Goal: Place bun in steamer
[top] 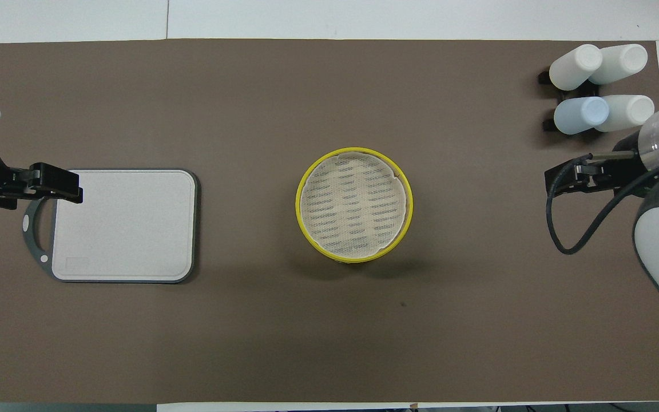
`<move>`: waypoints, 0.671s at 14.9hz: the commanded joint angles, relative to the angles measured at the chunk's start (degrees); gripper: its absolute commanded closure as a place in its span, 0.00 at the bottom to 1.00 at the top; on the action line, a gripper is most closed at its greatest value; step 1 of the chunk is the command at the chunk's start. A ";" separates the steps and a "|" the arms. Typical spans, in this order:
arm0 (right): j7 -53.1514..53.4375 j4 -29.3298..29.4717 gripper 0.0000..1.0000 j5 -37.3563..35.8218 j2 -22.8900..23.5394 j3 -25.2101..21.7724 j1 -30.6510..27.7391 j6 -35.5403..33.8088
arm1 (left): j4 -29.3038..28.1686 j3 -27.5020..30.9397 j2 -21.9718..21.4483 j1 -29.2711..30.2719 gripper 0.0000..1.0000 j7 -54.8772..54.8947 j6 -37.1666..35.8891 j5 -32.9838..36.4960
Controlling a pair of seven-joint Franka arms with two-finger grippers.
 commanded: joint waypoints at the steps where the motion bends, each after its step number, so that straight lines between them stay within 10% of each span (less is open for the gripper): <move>1: -0.88 -1.76 0.00 0.78 -0.90 -0.32 -0.34 2.55 | 0.21 -0.27 -0.01 0.55 0.00 0.77 0.56 -0.91; 10: -0.97 -1.85 0.00 0.70 -0.99 -0.32 -0.25 2.99 | 0.21 -0.27 -0.01 0.55 0.00 0.77 0.56 -0.91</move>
